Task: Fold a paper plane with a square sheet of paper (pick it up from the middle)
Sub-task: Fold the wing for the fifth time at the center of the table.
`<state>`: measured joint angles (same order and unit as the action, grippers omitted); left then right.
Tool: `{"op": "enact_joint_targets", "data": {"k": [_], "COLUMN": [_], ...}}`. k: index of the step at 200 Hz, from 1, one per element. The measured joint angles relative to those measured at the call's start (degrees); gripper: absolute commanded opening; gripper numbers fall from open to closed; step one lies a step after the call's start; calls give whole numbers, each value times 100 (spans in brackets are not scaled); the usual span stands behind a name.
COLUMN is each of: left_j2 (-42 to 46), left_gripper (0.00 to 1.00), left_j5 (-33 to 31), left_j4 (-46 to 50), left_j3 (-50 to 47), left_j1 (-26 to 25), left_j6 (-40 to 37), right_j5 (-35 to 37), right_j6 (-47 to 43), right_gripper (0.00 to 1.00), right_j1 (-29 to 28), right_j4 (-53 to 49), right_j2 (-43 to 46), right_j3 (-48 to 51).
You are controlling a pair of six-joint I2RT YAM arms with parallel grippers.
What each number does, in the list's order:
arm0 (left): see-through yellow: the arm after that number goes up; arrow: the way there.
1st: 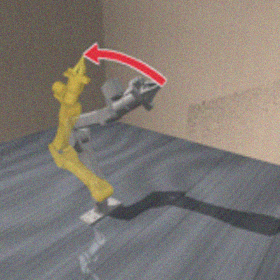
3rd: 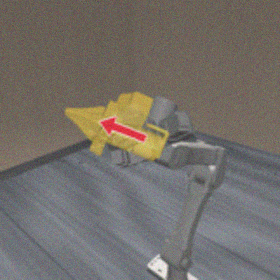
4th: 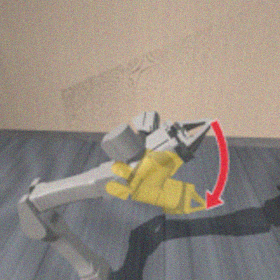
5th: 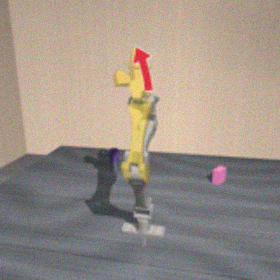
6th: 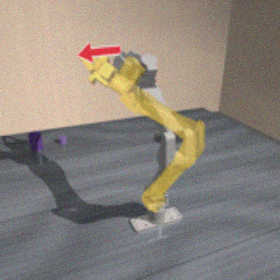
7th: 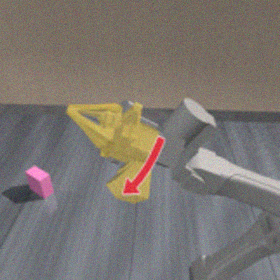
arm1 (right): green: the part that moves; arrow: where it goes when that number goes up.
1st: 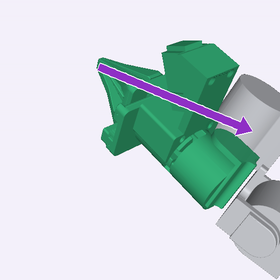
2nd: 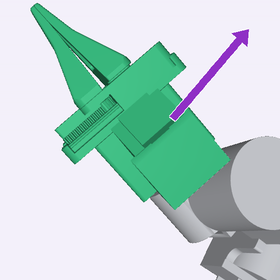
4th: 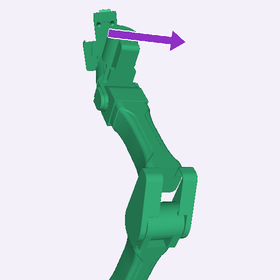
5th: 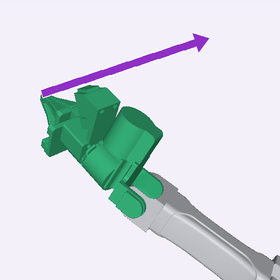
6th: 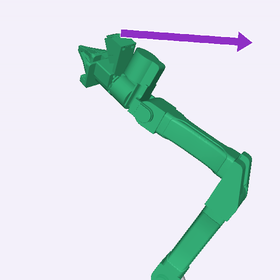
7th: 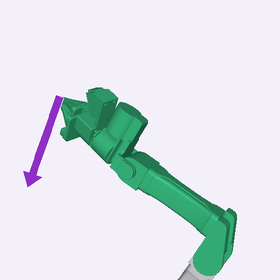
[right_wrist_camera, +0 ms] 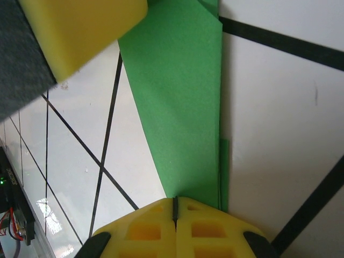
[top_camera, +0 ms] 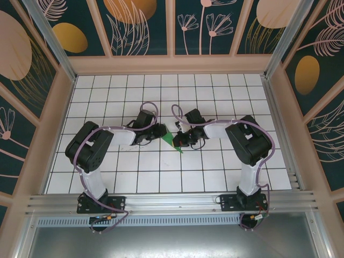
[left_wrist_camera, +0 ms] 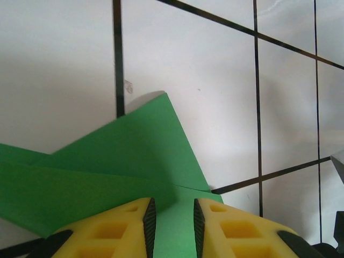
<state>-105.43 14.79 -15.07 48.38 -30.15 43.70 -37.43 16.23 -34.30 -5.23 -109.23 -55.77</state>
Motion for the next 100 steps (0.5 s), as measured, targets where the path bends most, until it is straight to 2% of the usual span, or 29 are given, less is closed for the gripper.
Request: {"op": "enact_joint_targets", "data": {"k": [55, 100], "left_j2": [4, 190], "left_gripper": [30, 27], "left_j5": [114, -52], "left_j4": [-79, 131], "left_j3": [-42, -46], "left_j1": [1067, 1233], "left_j6": [-179, -321], "right_j5": [-59, -125], "right_j6": [-70, -66], "right_gripper": [0, 0], "right_j1": [26, 44], "right_j4": [297, 391], "right_j2": [46, 50], "right_j3": [199, 232]}}
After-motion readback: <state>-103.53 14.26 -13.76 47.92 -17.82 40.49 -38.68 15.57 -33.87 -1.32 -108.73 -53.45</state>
